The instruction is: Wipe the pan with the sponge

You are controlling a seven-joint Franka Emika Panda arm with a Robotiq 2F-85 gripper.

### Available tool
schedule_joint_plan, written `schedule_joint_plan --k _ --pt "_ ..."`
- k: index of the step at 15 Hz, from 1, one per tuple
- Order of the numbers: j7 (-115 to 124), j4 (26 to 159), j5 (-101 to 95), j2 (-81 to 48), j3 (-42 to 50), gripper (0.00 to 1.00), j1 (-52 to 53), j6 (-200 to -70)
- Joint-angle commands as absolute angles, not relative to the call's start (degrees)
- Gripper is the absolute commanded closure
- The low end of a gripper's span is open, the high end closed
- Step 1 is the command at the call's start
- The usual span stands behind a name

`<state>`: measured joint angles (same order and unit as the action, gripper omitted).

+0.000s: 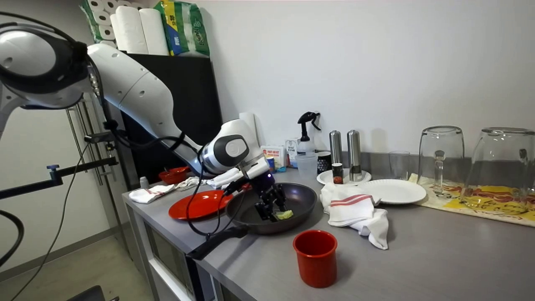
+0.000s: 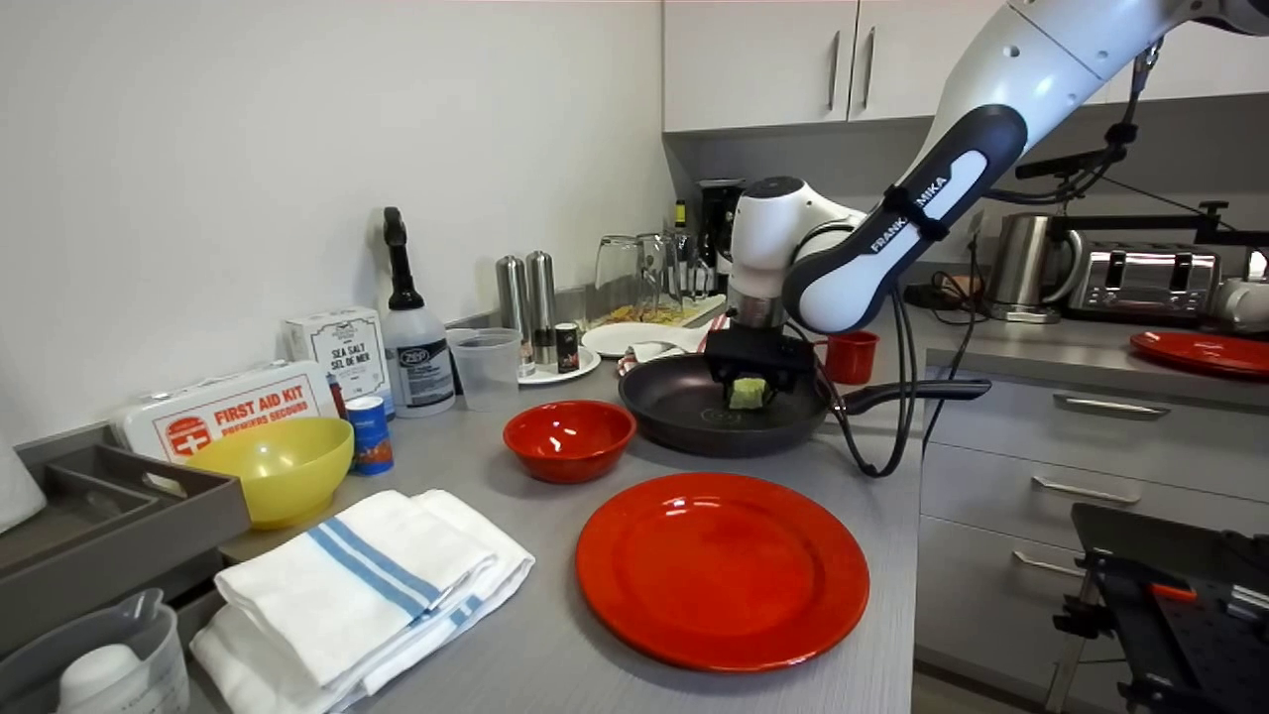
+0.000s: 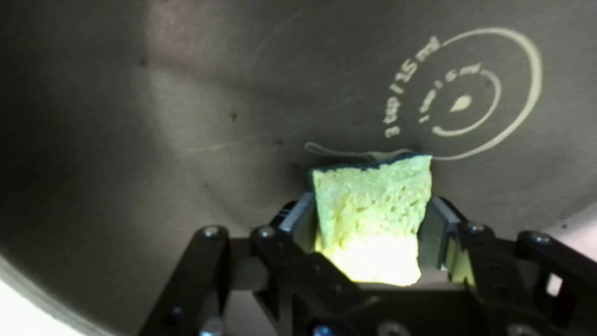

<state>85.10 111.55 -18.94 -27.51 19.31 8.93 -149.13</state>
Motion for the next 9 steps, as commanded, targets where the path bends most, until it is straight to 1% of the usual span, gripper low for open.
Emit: schedule_joint_plan --k 1,9 --pt "85.9 106.2 -17.8 -32.1 16.2 0.72 8.9 -150.0" --pt "84.7 99.3 -18.2 -36.0 13.8 0.72 10.4 -151.1"
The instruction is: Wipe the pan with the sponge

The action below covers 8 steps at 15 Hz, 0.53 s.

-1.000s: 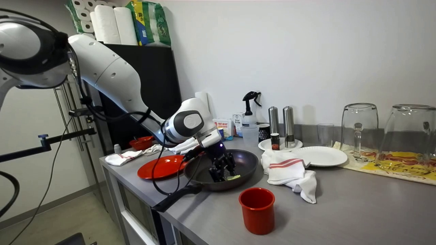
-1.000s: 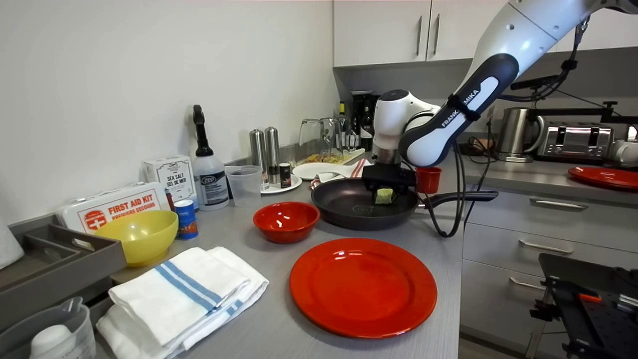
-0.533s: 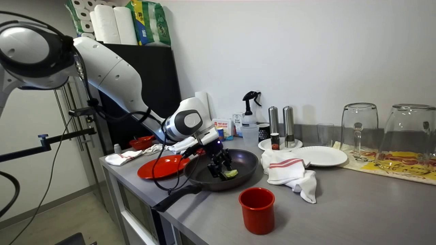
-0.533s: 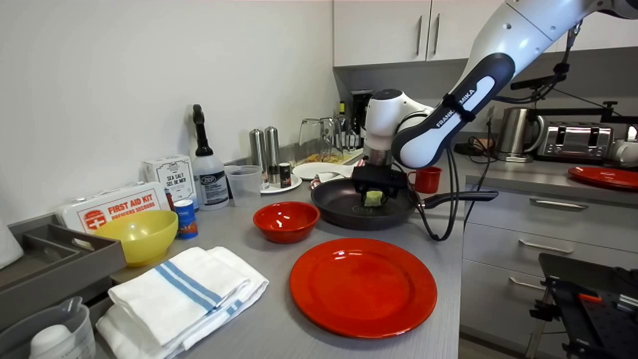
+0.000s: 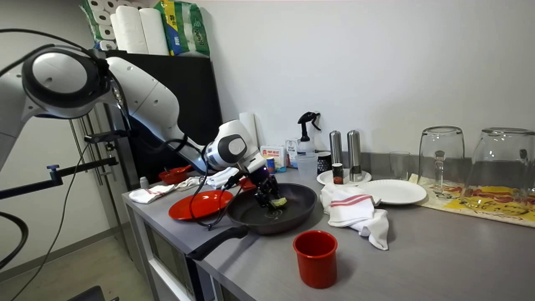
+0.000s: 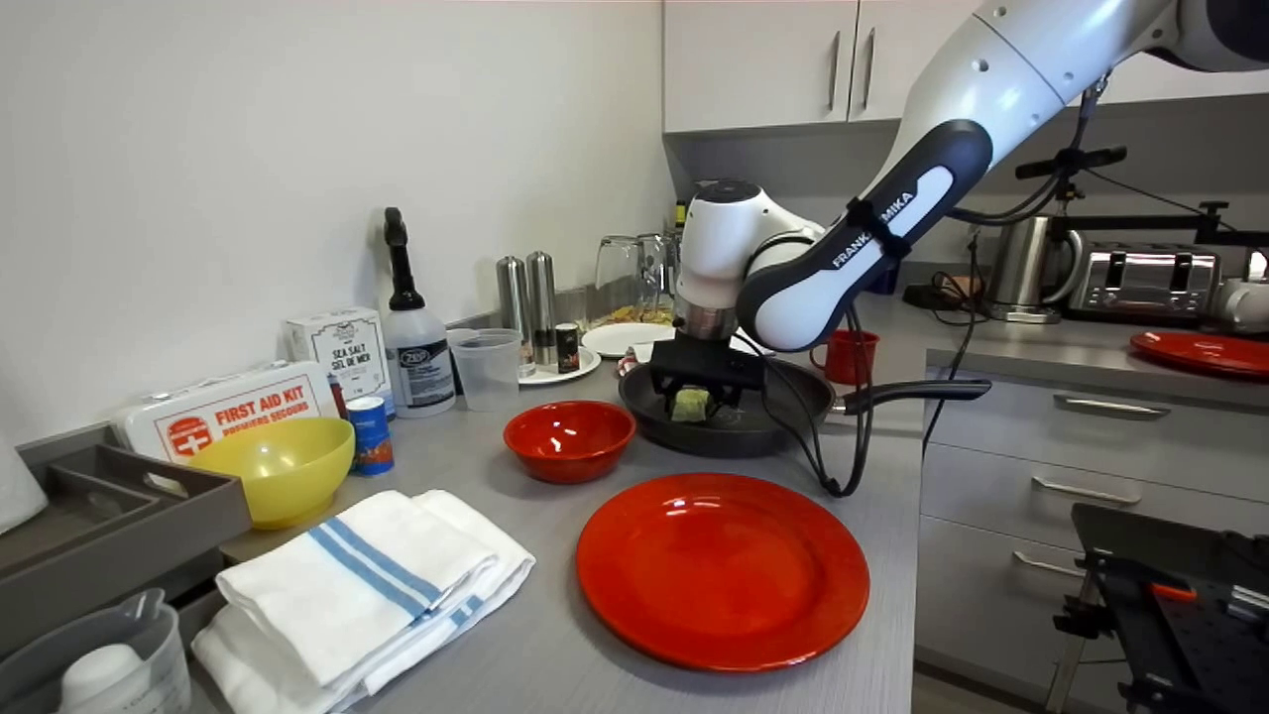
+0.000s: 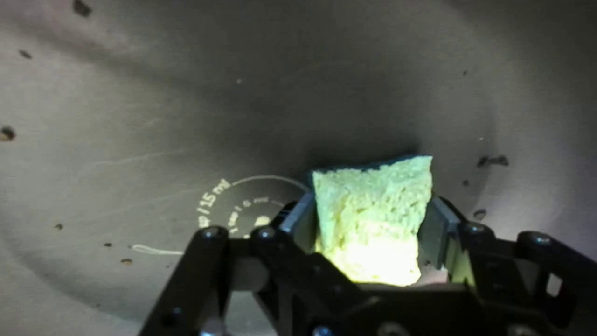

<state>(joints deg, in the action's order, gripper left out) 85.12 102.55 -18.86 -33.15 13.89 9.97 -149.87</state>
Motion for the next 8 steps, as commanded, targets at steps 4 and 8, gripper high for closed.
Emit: schedule_joint_plan --k 4,8 --pt "84.2 99.0 -17.7 -36.2 13.5 0.72 10.3 -151.2" --pt "83.8 103.2 -18.2 -33.9 14.2 0.72 9.8 -151.3"
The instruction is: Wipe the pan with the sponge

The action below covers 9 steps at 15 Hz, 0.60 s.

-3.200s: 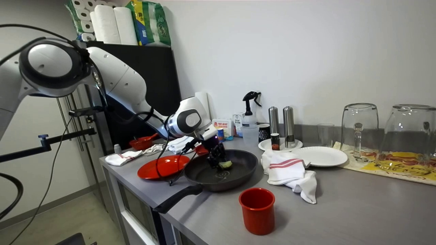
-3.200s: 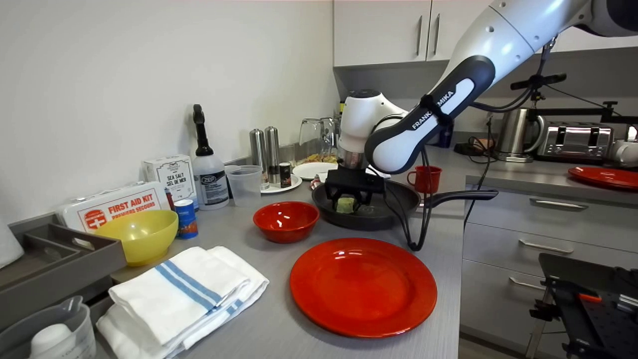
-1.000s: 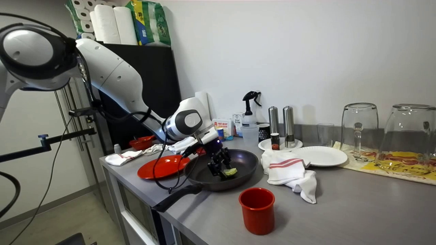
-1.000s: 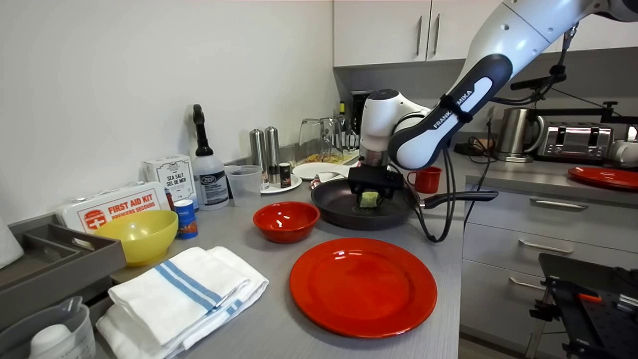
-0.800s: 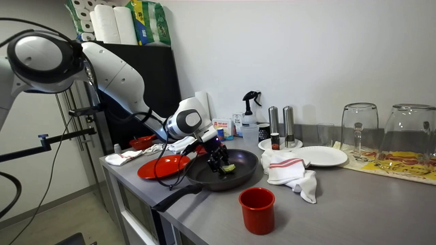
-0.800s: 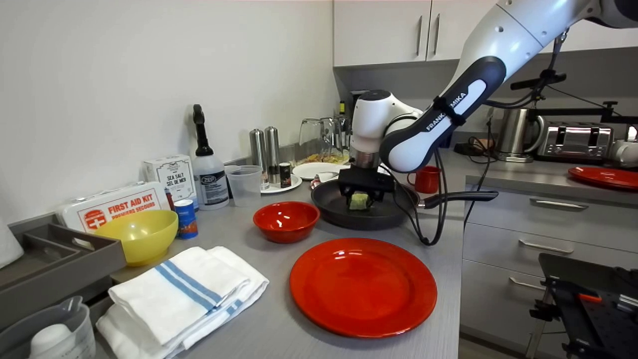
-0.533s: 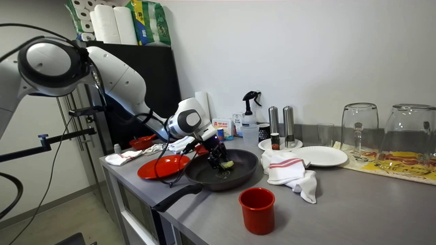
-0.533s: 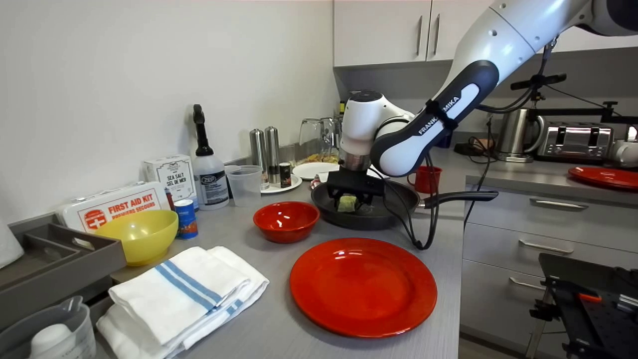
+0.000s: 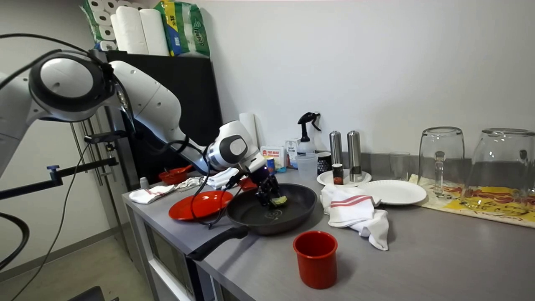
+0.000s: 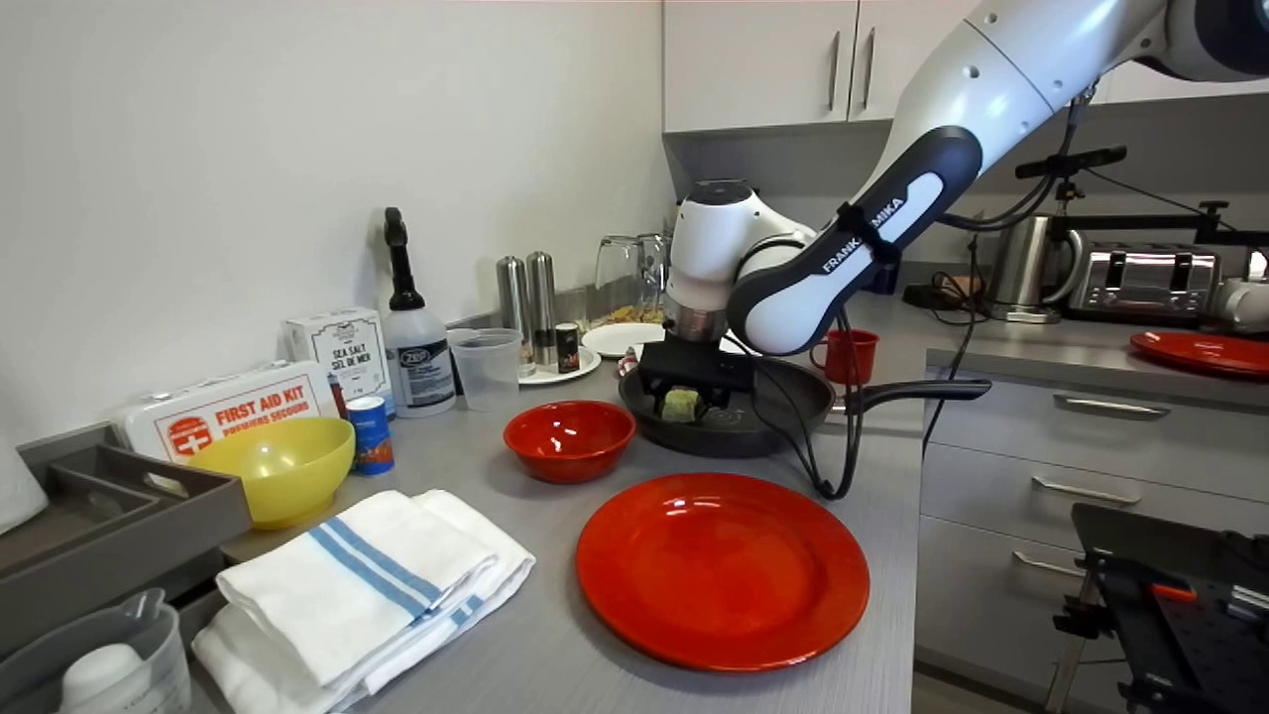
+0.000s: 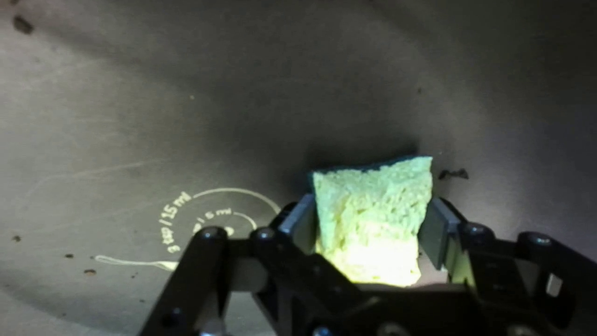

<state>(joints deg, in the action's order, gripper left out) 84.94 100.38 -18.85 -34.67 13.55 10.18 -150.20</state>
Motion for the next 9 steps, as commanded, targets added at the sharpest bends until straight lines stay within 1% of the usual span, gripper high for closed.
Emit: schedule_joint_plan --k 1,9 --pt "83.9 104.2 -18.3 -33.4 14.6 0.72 9.8 -151.1" --pt "83.2 115.0 -18.7 -26.1 15.9 0.72 8.1 -149.1"
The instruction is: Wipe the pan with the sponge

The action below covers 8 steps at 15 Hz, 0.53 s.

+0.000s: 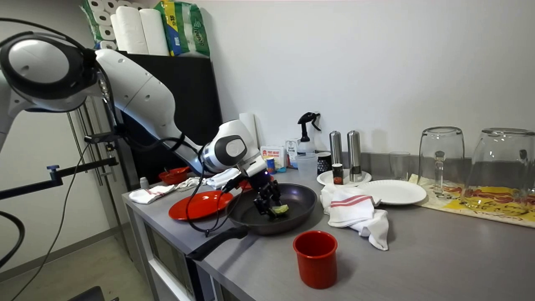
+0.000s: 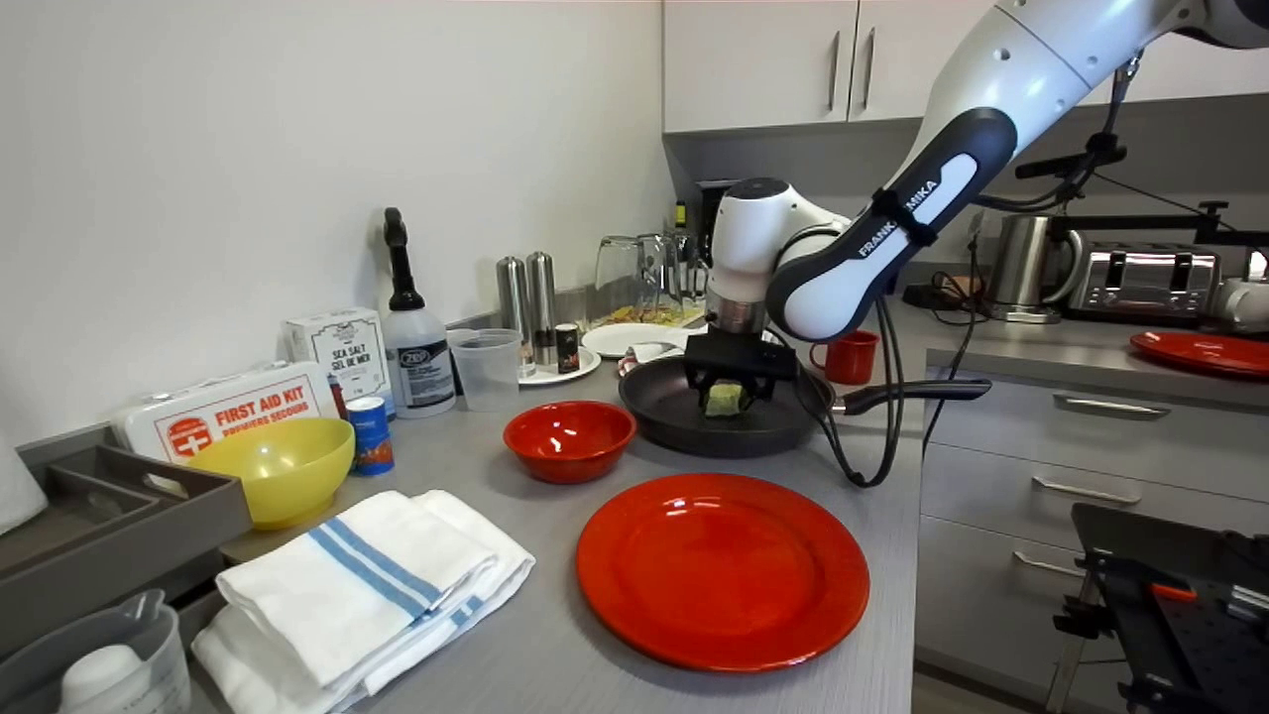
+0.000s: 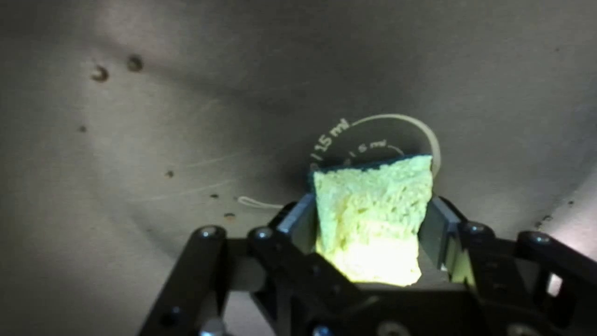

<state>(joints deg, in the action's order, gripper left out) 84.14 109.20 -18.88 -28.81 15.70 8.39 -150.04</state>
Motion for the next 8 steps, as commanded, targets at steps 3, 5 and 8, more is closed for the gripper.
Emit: schedule_joint_plan --k 3,5,8 --pt "83.5 117.4 -19.2 -24.1 16.2 0.72 7.8 -148.5" --pt "83.9 118.5 -19.6 -23.3 16.4 0.72 7.6 -148.2" --pt "84.0 119.6 -19.9 -22.6 16.5 0.72 7.3 -147.7"
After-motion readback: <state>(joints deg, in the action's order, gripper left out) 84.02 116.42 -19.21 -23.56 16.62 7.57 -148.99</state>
